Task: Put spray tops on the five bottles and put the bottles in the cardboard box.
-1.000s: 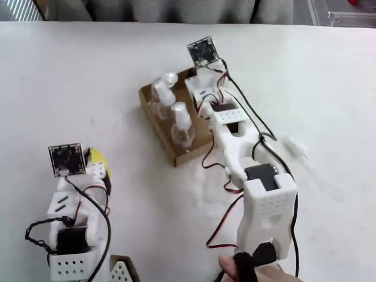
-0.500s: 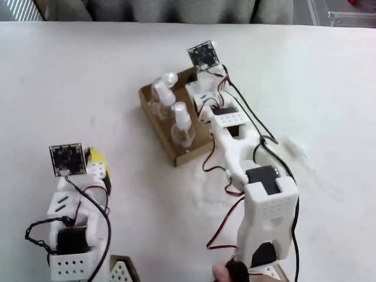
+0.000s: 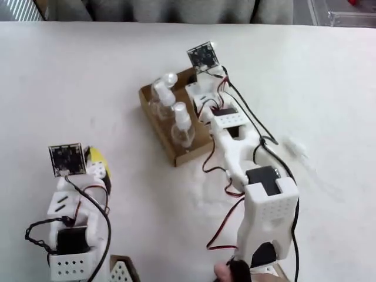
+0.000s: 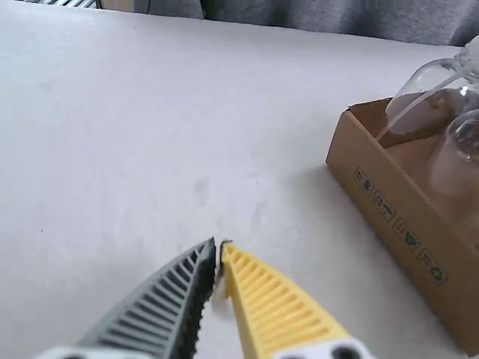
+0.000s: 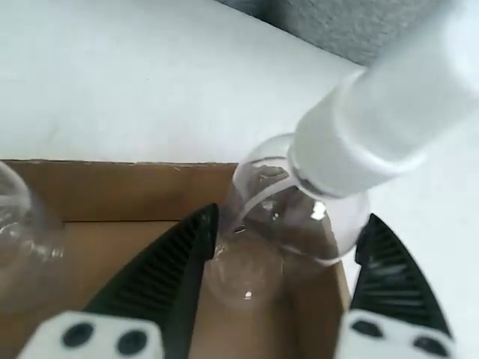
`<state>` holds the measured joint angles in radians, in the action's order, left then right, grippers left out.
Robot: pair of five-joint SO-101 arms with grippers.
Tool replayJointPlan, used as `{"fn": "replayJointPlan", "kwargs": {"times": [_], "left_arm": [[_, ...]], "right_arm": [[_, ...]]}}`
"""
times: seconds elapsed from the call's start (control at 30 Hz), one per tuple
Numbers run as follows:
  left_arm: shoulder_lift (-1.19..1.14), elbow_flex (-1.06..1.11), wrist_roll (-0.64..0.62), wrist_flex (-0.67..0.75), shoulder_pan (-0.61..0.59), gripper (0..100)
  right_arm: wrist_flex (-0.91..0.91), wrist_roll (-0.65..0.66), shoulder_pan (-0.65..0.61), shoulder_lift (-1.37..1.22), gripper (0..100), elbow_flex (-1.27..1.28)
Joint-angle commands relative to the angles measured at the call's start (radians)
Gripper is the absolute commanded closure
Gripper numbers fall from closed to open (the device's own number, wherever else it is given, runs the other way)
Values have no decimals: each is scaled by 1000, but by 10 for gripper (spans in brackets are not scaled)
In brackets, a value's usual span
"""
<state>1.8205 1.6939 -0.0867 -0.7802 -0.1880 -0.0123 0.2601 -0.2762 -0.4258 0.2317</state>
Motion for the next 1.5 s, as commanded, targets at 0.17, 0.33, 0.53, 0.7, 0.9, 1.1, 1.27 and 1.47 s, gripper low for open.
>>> {"fn": "replayJointPlan", "kwargs": {"times": [0.17, 0.33, 0.53, 0.7, 0.9, 1.1, 1.27, 1.47], "left_arm": [[7, -2, 11, 31, -12, 977], [7, -2, 11, 31, -12, 977], [7, -2, 11, 31, -12, 977], [7, -2, 11, 28, -10, 977], [7, -2, 11, 26, -10, 976], [7, -2, 11, 25, -10, 976], [7, -2, 11, 23, -7, 976], [7, -2, 5, 29, -5, 976]], "right_arm": [[-93, 9, -1, 59, 757, -6], [-97, 9, 2, 59, 757, -5], [-102, 9, -19, 59, 757, 29], [-102, 9, -31, 59, 756, 46], [-102, 11, -33, 58, 755, 48], [-102, 11, -35, 58, 755, 48], [-104, 9, -30, 62, 755, 48], [-104, 9, -31, 70, 755, 48]]}}
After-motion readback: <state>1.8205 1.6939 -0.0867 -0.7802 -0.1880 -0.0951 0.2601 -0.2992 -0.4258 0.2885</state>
